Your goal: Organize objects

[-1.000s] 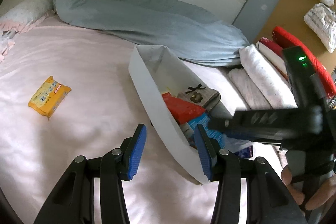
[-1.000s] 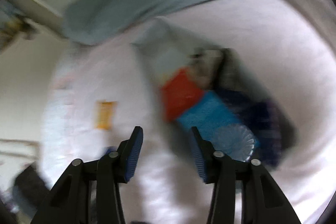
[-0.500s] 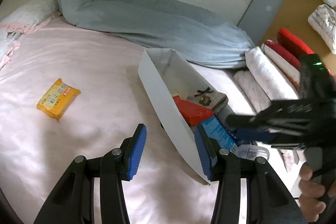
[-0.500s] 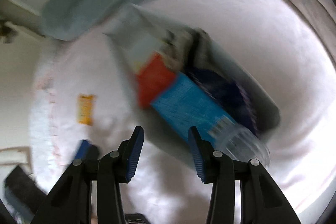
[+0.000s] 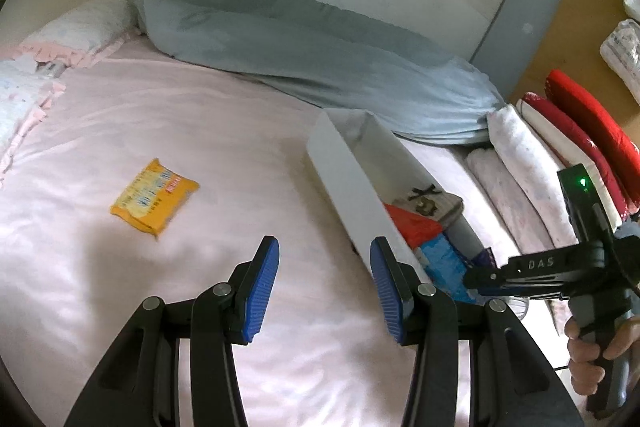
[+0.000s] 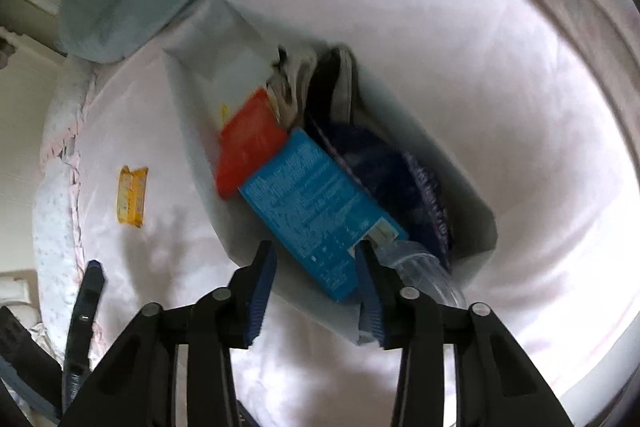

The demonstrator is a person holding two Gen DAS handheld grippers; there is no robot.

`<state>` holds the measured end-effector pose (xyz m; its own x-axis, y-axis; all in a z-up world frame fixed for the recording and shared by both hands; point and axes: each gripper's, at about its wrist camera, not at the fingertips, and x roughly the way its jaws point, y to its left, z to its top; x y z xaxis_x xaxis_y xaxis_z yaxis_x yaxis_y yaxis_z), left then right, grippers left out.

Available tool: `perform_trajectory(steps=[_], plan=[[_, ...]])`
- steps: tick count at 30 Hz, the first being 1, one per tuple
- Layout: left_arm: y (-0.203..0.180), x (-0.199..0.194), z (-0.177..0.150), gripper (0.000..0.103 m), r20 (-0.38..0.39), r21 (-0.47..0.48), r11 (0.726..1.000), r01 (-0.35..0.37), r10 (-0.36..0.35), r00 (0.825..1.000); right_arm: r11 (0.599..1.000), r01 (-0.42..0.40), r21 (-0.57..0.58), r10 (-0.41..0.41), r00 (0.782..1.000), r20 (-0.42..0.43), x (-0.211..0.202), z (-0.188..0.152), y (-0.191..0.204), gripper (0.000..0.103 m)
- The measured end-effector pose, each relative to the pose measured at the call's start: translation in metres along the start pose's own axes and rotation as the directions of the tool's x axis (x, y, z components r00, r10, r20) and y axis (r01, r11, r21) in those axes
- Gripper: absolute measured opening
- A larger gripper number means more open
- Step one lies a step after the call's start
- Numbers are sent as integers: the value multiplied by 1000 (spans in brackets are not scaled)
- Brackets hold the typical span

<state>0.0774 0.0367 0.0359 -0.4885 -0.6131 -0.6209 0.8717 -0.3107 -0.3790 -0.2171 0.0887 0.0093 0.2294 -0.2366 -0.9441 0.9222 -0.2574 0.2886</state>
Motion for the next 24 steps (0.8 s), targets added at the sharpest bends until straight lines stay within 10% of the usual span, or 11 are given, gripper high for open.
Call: perform_trajectory(steps=[10, 24], plan=[[55, -25, 4, 46, 29, -79, 994, -78, 80, 996, 998, 63, -23, -63, 998, -11, 10, 0, 2, 31], [63, -35, 0, 46, 10, -66, 994, -93, 94, 996, 998, -7, -63, 23, 966, 259, -29, -3, 23, 33]])
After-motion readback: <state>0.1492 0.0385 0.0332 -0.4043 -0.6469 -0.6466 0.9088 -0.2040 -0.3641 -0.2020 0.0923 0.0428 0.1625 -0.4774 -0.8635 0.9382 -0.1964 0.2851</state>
